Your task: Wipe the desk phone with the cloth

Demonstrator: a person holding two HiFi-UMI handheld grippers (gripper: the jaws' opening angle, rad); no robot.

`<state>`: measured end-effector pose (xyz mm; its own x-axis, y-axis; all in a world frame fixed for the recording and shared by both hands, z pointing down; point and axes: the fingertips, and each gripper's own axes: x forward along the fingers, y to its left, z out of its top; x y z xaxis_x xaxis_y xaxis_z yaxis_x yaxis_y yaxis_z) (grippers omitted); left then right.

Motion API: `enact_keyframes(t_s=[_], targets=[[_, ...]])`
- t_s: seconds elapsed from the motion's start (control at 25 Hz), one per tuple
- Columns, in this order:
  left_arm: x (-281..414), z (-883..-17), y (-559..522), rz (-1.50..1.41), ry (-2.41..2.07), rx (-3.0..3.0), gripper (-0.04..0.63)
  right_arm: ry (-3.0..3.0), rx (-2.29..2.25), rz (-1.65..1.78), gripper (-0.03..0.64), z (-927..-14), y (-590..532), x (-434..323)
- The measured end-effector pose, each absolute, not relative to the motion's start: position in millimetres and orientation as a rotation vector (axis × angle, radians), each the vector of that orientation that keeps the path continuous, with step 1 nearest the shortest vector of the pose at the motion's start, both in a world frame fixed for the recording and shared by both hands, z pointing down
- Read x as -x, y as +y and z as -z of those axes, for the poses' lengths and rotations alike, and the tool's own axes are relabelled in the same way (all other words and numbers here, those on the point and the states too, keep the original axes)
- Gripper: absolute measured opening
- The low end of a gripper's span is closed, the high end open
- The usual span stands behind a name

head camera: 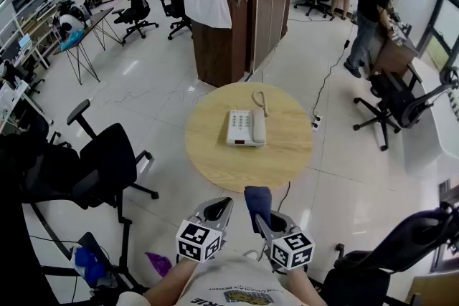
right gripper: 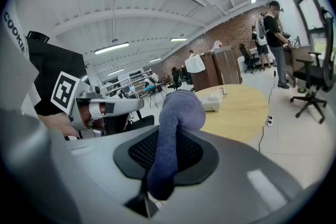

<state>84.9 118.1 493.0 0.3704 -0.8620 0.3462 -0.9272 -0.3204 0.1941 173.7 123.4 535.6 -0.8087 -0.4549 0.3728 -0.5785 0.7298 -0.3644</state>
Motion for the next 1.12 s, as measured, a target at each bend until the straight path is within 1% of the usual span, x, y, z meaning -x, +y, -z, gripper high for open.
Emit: enact_keyframes(t_s=[0.2, 0.44, 0.72, 1.12], targets=[[-109, -506, 113, -0.257, -1.521, -2.250, -0.008, -2.652, -0.848, -0.698, 0.066, -540, 113, -202], [-117, -515, 98, -0.255, -1.489, -2.241, -0.008, -2.640, -0.821, -0.715, 0.066, -545, 105, -199], [-96, -523, 55, -0.206, -1.450, -2.228, -0.008, -2.602, -0.830, -0.723, 0.066, -551, 75, -177], [-38, -527, -25, -0.179, -1.380, -2.254, -0.008, -2.566, -0.830, -0.684, 0.066, -547, 11, -105]])
